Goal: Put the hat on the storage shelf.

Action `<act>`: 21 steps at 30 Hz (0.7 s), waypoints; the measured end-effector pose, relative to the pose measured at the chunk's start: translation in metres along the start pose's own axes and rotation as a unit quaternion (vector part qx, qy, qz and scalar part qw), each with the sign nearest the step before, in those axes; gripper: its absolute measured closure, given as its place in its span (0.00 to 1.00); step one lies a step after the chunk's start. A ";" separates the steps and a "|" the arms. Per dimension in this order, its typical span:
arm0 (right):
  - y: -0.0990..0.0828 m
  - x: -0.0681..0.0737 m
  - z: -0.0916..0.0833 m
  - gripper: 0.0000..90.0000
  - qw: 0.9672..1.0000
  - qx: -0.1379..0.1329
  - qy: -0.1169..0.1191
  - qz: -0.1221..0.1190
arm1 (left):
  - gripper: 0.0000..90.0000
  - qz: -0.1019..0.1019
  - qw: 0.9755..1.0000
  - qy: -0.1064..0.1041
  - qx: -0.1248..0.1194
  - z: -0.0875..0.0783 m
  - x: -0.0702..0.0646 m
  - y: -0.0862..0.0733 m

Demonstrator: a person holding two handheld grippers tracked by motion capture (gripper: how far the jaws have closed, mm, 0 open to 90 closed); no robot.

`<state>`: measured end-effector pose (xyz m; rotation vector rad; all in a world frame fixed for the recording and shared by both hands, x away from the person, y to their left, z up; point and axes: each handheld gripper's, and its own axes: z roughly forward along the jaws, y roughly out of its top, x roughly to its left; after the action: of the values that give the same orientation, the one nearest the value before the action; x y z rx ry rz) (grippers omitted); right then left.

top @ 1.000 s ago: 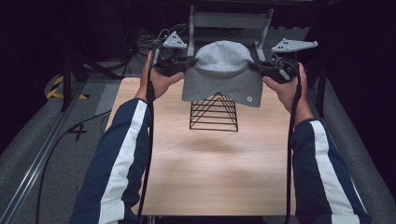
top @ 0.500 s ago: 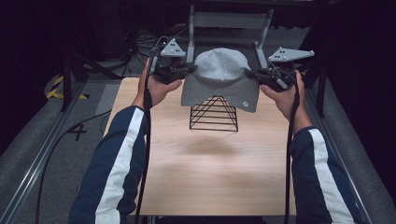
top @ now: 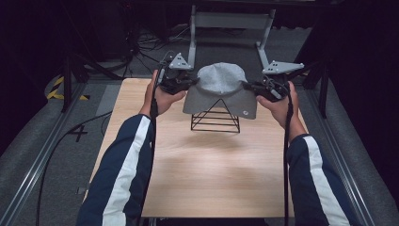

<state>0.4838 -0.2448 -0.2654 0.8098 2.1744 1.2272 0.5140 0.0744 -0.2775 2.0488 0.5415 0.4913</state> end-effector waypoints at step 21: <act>-0.059 0.007 0.027 0.94 0.999 0.039 0.015 0.023 | 0.96 -0.021 0.999 -0.019 0.024 0.035 -0.016 -0.055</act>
<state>0.4825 -0.2485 -0.3307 0.8833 2.2519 1.1908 0.5094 0.0675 -0.3440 2.0837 0.5780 0.4164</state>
